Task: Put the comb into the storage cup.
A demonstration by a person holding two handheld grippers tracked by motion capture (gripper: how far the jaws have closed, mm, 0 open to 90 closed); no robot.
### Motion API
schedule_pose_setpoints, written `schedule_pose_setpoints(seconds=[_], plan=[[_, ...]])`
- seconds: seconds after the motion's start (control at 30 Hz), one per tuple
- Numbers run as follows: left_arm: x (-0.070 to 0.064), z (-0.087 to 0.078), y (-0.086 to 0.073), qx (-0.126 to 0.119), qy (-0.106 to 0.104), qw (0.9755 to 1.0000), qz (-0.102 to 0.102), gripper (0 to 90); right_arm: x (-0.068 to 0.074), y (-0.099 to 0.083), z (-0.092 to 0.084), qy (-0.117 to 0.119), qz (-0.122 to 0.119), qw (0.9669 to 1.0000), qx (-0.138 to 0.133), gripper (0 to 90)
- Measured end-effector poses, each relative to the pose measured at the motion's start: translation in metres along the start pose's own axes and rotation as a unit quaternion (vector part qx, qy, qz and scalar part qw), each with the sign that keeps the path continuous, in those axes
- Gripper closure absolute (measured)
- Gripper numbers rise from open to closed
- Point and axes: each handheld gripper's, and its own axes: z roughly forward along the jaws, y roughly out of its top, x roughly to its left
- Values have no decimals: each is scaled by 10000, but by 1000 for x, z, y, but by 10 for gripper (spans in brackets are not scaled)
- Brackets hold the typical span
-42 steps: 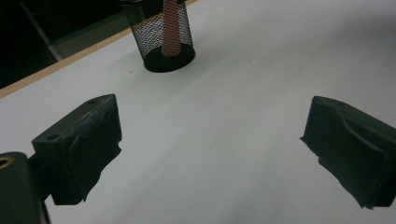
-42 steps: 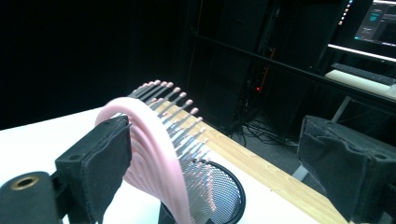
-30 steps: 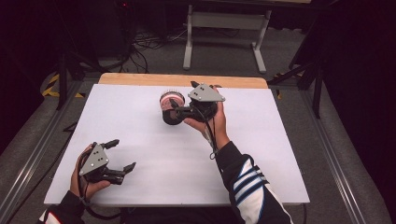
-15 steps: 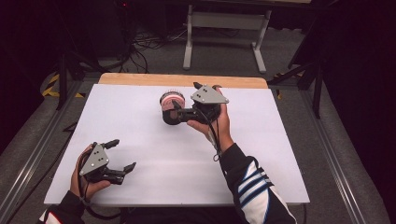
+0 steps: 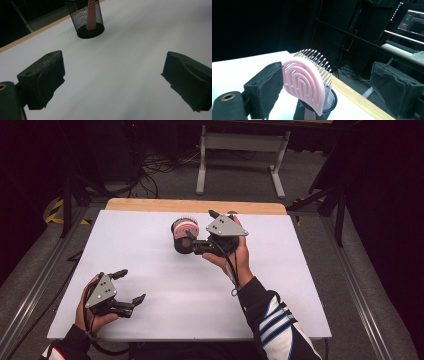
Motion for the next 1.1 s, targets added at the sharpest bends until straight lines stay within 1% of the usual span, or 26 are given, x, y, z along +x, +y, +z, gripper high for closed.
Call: schedule_pose_setpoints(seconds=[0.1, 0.33, 0.47, 0.63, 0.73, 0.8, 1.1], plan=[[-1, 0, 0, -16, -3, 10000, -4, 51, 2, -1, -4, -26, -90, 10000, -6, 113], [0, 0, 0, -4, 0, 10000, -1, 51, 4, -4, -12, 15, -107, 9999, -29, 109], [-1, 1, 0, 12, 3, 10000, -11, 51, 4, -6, -15, 39, -92, 9999, -31, 106], [0, 1, 0, 21, 13, 10000, 17, 51, 5, -10, -23, 80, -70, 9999, -65, 102], [0, 1, 0, 31, 17, 10000, 13, 51, 6, -12, -28, 140, 51, 9999, -77, 102], [0, 1, 0, 34, 14, 10000, 17, 51, 8, -14, -32, 155, 39, 9998, -115, 102], [-1, 1, 0, 45, 5, 10000, 32, 51, 13, -21, -40, 138, 45, 9998, -117, 102]])
